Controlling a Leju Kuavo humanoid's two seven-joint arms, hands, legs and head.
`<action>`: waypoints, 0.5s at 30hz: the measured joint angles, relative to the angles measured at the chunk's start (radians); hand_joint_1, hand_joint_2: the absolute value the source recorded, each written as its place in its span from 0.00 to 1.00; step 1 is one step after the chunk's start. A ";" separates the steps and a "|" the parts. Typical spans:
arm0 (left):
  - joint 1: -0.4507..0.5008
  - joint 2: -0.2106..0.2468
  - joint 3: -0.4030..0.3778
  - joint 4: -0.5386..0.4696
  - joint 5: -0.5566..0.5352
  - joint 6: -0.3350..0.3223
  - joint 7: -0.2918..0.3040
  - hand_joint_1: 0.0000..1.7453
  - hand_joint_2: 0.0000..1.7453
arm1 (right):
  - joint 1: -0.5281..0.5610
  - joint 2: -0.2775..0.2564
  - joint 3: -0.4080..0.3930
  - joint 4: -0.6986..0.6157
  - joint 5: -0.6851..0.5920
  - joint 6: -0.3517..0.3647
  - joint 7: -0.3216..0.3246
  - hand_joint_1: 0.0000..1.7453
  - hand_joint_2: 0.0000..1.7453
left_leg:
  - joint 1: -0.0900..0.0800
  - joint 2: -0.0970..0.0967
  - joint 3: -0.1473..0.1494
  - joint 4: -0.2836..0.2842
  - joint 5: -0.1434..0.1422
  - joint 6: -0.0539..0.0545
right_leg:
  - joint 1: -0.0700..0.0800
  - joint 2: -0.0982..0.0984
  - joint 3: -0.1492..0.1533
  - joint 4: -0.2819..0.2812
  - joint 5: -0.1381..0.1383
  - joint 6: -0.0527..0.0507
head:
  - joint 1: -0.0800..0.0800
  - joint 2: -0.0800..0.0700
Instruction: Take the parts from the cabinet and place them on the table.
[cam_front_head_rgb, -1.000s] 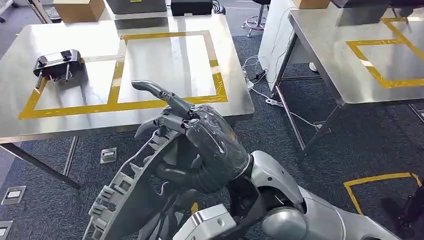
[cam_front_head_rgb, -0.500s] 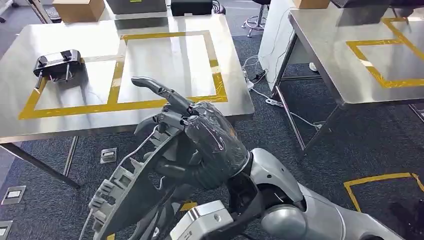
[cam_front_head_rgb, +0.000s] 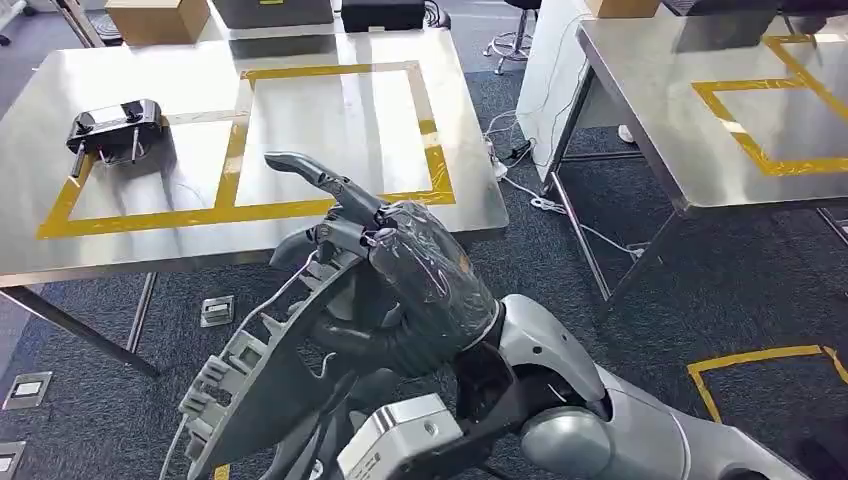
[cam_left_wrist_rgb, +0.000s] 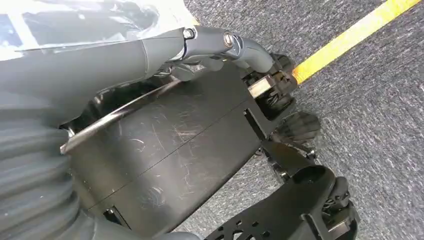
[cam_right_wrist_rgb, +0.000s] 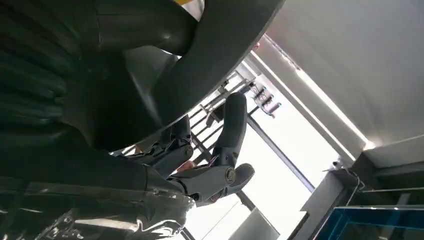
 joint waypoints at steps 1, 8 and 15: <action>0.000 0.000 0.000 0.000 0.000 0.000 0.000 0.00 1.00 | 0.000 0.000 0.000 0.000 0.000 0.000 0.000 1.00 1.00 | -0.001 0.000 0.000 0.000 0.000 0.000 | 0.000 0.000 0.000 0.000 0.000 0.000 | 0.000 0.000; 0.000 0.000 0.000 0.000 0.000 0.000 0.002 0.00 1.00 | 0.000 0.000 0.000 0.001 0.000 0.000 0.000 1.00 1.00 | -0.007 0.000 0.000 0.002 -0.002 0.006 | -0.007 0.000 0.000 0.000 0.001 0.006 | 0.000 0.000; 0.001 0.002 0.000 0.000 -0.001 0.000 0.007 0.00 1.00 | 0.000 0.006 -0.003 0.004 0.000 -0.001 0.001 1.00 1.00 | -0.002 -0.004 0.010 -0.017 0.004 0.033 | -0.013 0.017 0.003 0.005 -0.007 0.030 | 0.000 0.000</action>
